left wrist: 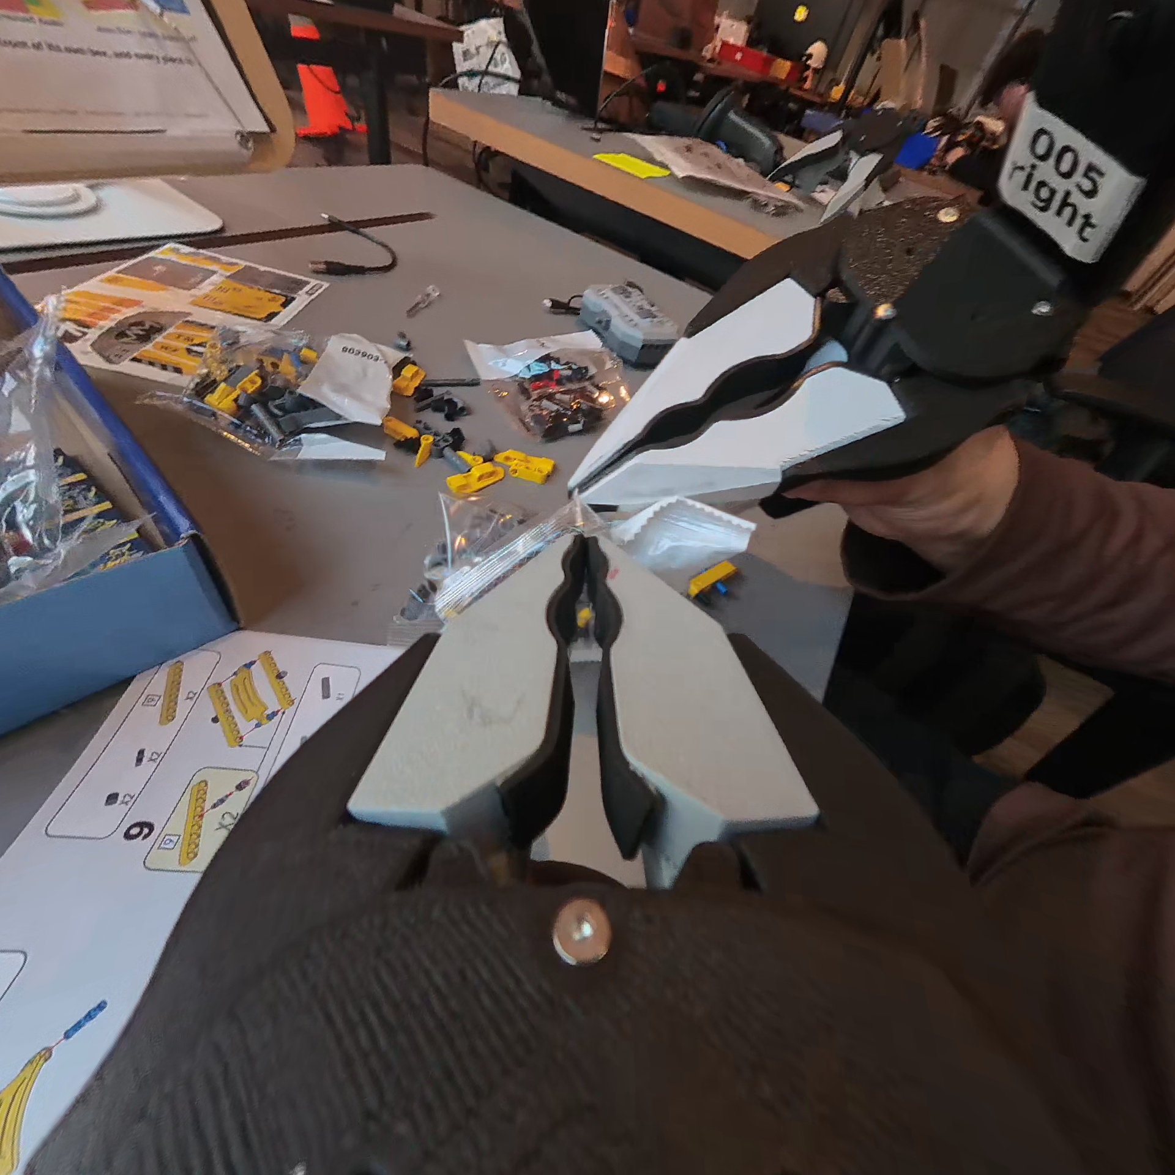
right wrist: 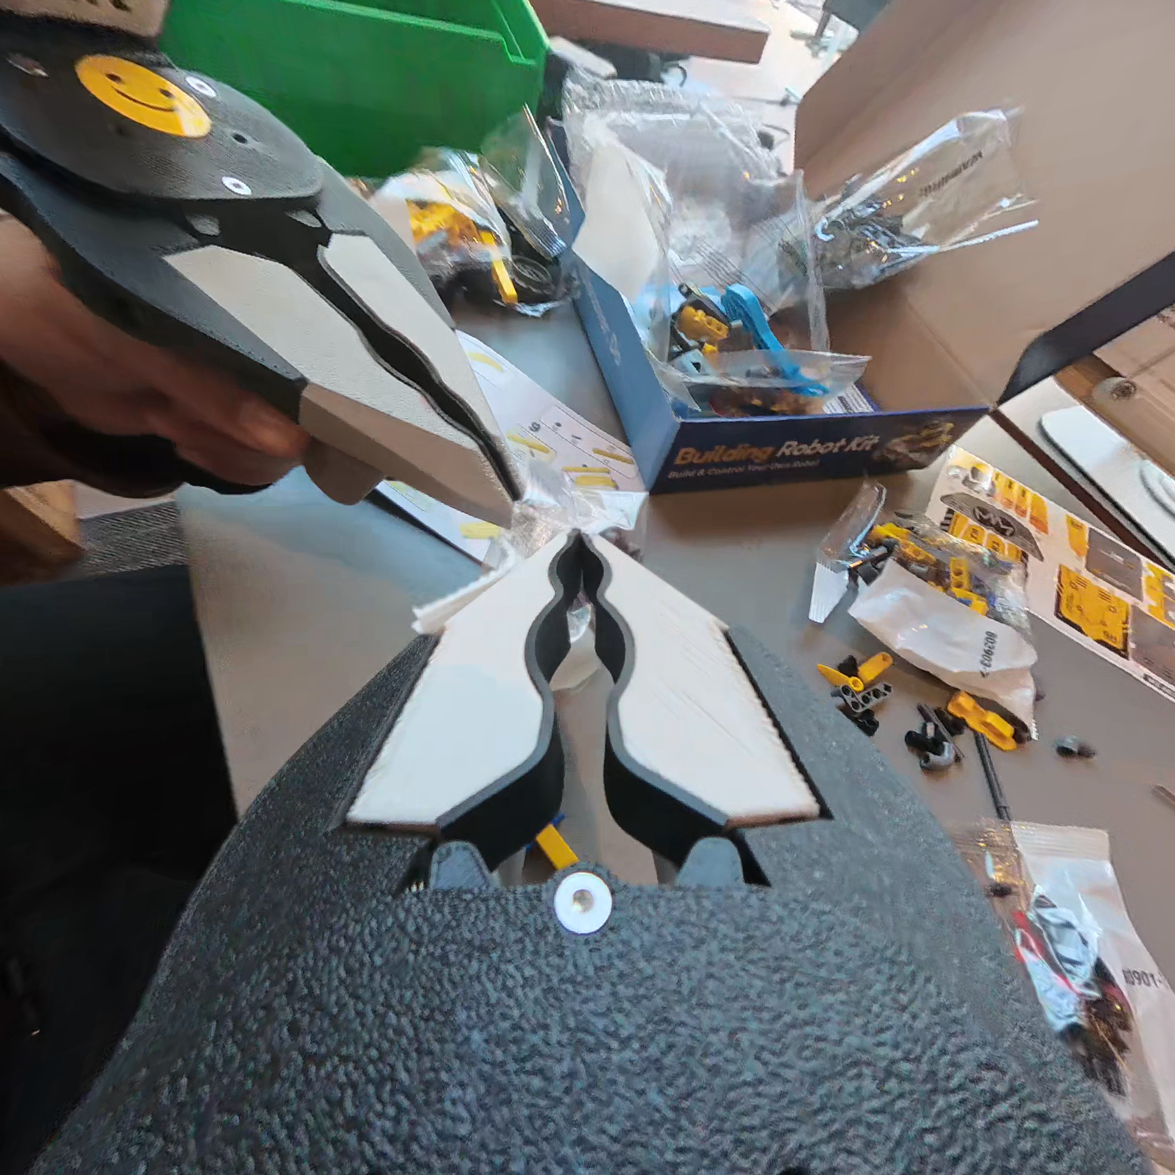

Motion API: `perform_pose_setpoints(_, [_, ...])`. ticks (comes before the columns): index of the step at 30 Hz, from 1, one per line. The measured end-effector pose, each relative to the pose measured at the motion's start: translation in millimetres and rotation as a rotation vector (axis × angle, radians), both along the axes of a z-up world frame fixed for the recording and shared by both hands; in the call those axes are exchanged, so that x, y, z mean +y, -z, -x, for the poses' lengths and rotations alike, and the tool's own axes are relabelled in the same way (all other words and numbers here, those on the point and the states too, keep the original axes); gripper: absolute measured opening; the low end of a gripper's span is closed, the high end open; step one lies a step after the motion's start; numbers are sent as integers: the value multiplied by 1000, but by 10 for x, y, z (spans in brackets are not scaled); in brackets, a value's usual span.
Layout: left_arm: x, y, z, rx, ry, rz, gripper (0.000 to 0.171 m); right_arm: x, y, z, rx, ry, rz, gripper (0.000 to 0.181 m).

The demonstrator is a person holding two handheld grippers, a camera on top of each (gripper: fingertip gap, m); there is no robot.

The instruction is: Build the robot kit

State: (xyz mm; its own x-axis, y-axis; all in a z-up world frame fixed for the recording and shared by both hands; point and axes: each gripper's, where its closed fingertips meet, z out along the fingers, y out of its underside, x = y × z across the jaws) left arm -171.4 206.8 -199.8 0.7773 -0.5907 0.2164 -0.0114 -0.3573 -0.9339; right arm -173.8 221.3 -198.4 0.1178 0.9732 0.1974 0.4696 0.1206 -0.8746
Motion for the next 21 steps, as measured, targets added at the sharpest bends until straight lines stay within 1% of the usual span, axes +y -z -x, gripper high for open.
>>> perform_pose_setpoints(4, [72,133,82,66,-55,-4,0,88,138,77,-33,50,-27,0])
perform_pose_setpoints(9, [106,175,173,98,-99,-11,0,150,178,184,-47,74,-33,0])
perform_pose_setpoints(13, [103,228,158,127,-110,-15,0,215,245,183,-65,111,-39,0])
perform_pose_setpoints(14, [18,239,40,102,-39,-1,0,385,271,108,-92,199,-95,0])
perform_pose_setpoints(15, [-48,255,-41,97,-18,2,0,654,278,-49,-135,294,-196,0])
perform_pose_setpoints(16, [-58,320,-31,166,-47,-9,0,791,259,-151,-84,326,-111,0])
perform_pose_setpoints(17, [-24,359,21,203,-89,-22,0,740,135,-164,54,268,113,0])
perform_pose_setpoints(18, [0,387,40,180,-91,1,0,699,-41,-205,160,219,227,0])
perform_pose_setpoints(19, [29,364,69,141,-92,12,0,739,-140,-277,173,232,183,0])
perform_pose_setpoints(20, [60,341,129,129,-106,16,0,764,-180,-321,138,245,119,0])
perform_pose_setpoints(21, [68,322,159,112,-99,29,0,754,-220,-334,124,237,93,0])
